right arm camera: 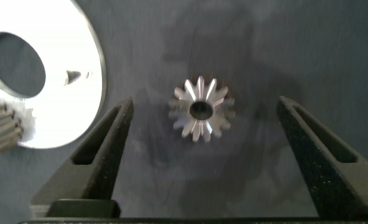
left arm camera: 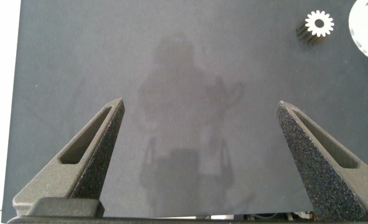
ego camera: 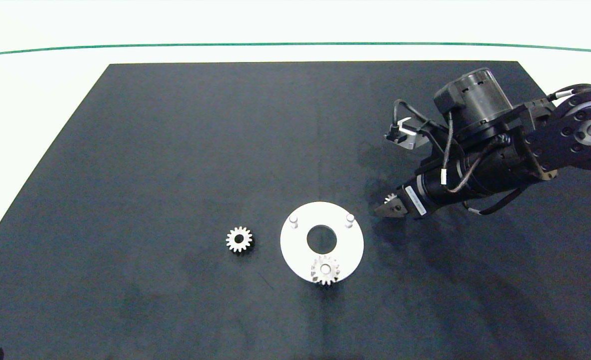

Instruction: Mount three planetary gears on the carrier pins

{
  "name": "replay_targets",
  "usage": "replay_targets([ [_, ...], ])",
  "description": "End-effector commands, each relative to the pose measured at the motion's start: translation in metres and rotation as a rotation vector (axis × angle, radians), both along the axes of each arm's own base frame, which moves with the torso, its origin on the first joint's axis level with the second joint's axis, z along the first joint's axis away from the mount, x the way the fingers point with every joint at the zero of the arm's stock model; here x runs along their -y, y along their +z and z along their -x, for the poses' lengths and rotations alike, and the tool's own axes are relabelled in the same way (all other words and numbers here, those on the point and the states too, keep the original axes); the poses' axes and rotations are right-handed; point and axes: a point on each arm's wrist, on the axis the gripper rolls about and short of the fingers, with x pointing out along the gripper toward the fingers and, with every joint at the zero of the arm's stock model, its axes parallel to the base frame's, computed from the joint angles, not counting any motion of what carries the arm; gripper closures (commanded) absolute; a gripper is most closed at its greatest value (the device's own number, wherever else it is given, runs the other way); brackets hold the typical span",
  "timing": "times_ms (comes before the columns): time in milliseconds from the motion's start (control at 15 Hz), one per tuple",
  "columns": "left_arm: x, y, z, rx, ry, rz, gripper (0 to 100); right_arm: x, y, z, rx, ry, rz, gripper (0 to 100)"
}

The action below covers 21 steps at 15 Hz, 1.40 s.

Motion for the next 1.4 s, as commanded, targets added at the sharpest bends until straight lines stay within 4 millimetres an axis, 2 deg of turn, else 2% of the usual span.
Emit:
replay_targets([
  [67, 0.0, -0.0004, -0.0004, -0.005, 0.0, 0.0, 0, -0.0019, -0.0028, -0.0039, -0.007, 0.0, 0.005, 13],
  [1400, 0.0, 0.0016, -0.0007, -0.002, -0.001, 0.001, 0, -0.0034, -0.0085, -0.0088, -0.023, 0.002, 0.007, 53],
])
